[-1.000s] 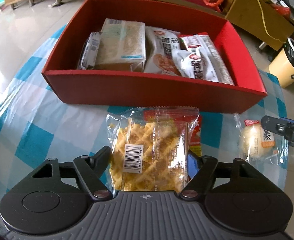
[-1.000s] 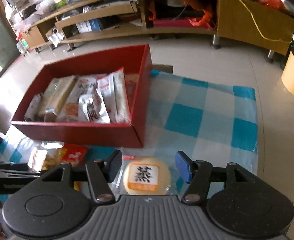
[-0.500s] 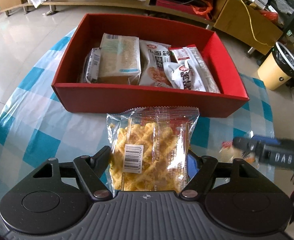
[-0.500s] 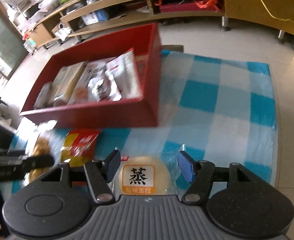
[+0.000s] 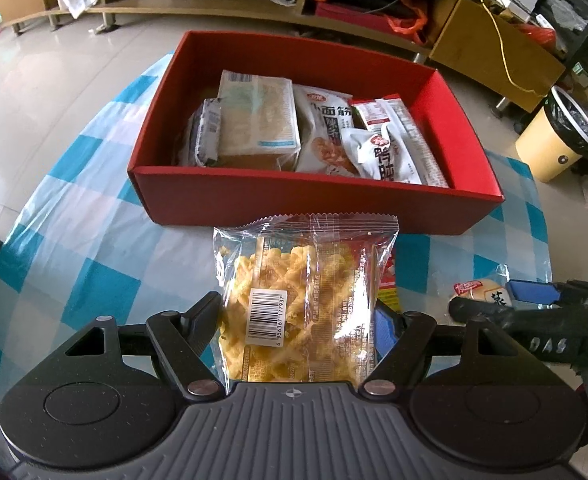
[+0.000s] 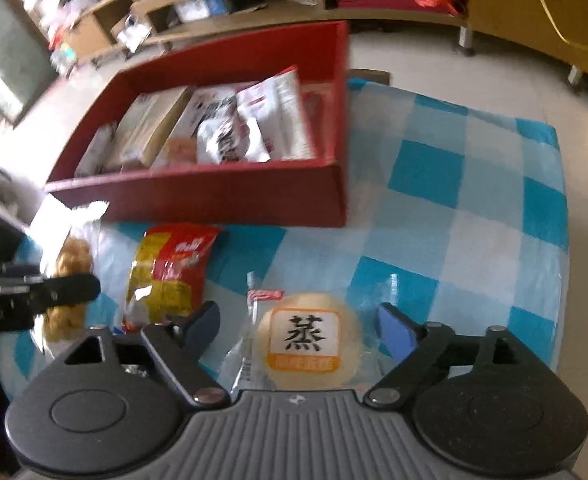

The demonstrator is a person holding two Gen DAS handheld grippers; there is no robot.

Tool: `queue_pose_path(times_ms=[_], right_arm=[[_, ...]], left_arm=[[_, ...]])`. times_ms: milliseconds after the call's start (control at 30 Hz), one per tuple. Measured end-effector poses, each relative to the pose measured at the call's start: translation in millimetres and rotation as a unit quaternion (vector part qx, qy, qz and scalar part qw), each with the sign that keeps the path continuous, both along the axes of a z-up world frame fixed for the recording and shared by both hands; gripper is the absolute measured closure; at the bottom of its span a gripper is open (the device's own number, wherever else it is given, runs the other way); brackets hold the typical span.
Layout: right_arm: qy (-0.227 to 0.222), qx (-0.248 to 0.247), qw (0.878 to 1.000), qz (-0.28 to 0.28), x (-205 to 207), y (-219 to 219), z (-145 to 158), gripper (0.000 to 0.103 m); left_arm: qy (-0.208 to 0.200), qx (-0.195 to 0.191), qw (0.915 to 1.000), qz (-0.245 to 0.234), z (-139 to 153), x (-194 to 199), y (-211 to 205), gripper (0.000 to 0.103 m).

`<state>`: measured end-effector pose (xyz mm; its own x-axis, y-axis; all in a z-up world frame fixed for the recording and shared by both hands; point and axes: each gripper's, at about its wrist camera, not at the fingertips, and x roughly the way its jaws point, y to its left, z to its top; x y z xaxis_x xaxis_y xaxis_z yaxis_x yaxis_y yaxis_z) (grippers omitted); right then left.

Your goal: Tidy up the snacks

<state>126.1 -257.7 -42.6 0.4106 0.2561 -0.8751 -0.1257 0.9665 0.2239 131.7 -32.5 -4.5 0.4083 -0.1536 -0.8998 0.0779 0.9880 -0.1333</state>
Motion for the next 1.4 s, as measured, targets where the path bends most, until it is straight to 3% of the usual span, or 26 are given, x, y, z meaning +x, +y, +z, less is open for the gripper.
queue_pose_path(times_ms=[200,333,533,767,867,933,1033,1200,1300,1400], right_arm=[[0.001,-0.068,0.998,0.015,0,17,-17,0.005],[0.019,-0.077,0.997,0.003,1,7,-29,0.000],[0.027,-0.096,0.995,0.013,2,11,-31,0.000],[0.017,-0.052,0.998,0.015,-2,-4,-27,0.000],[0.012,-0.058,0.998,-0.001,-4,-7,-23,0.019],[0.007,-0.058,0.998,-0.014,-5,-11,-19,0.042],[0.010,-0.018,0.999,-0.036,-7,-23,-14,0.047],[-0.002,-0.026,0.998,-0.049,-16,-23,-7,0.053],[-0.015,-0.021,0.998,-0.054,-22,-23,2,0.062],[-0.018,-0.011,0.998,-0.061,-24,-23,7,0.062]], left_arm=[[0.004,0.006,0.9999,-0.012,-5,-2,-7,0.023],[0.007,0.009,0.9998,-0.017,-8,-2,-7,0.023],[0.010,0.010,0.9996,-0.023,-9,-2,-10,0.023],[0.011,0.008,0.9996,-0.023,-10,0,-7,0.023],[0.011,0.006,0.9996,-0.024,-9,0,-8,0.023],[0.009,0.004,0.9997,-0.024,-7,-1,-8,0.023],[0.004,0.002,0.9996,-0.026,-4,-4,-9,0.023],[0.000,0.000,0.9997,-0.026,0,-7,-8,0.023],[-0.005,-0.001,0.9995,-0.031,4,-8,-10,0.023],[-0.013,0.007,0.9993,-0.035,6,-11,-14,0.023]])
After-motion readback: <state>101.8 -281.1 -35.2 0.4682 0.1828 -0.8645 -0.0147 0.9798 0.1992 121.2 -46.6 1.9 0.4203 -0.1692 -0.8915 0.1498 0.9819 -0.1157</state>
